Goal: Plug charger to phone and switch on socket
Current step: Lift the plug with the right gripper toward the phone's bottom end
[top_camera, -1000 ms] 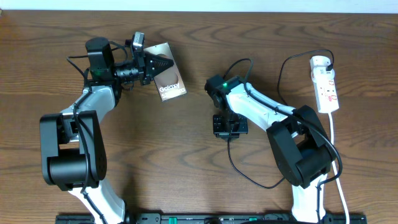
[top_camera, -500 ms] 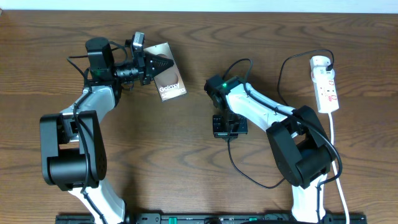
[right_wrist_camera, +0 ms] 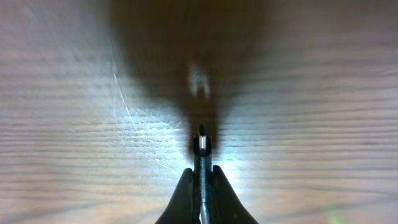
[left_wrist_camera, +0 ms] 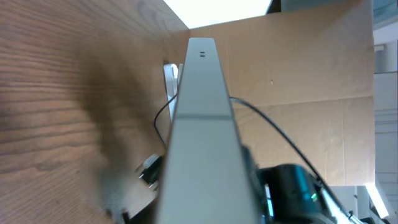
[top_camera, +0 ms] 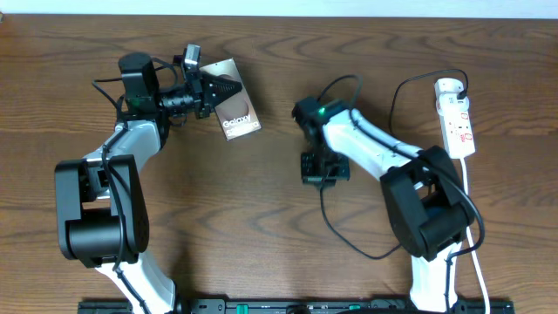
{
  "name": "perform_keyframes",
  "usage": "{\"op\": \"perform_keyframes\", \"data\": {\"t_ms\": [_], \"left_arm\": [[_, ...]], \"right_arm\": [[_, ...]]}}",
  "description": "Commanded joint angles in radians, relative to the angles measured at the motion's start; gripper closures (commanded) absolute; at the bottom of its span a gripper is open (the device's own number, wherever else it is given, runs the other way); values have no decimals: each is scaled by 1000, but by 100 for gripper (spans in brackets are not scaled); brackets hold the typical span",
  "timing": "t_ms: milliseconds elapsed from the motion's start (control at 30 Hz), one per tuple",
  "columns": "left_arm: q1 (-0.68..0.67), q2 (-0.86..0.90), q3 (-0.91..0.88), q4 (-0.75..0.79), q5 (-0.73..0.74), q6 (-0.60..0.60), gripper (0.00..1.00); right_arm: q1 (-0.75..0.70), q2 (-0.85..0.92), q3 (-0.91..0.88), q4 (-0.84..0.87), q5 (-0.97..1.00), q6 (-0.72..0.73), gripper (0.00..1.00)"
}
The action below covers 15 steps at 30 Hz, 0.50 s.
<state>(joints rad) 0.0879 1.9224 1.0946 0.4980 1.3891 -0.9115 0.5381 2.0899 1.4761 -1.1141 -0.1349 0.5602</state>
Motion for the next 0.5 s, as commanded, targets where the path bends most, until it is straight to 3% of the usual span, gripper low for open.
{"op": "perform_keyframes", "data": {"t_ms": [0,267,467], "left_arm": [[19,-14,22,8,13,17,93],[58,-14,22,8,14,16,93],[82,-14,22,8,17,-5,93]], "right_arm": [[-47,3,100,-21,9,-55,99],[-113,2,362,-116,-61,-230,99],[-136,2,497,-144,-490,-560,99]]}}
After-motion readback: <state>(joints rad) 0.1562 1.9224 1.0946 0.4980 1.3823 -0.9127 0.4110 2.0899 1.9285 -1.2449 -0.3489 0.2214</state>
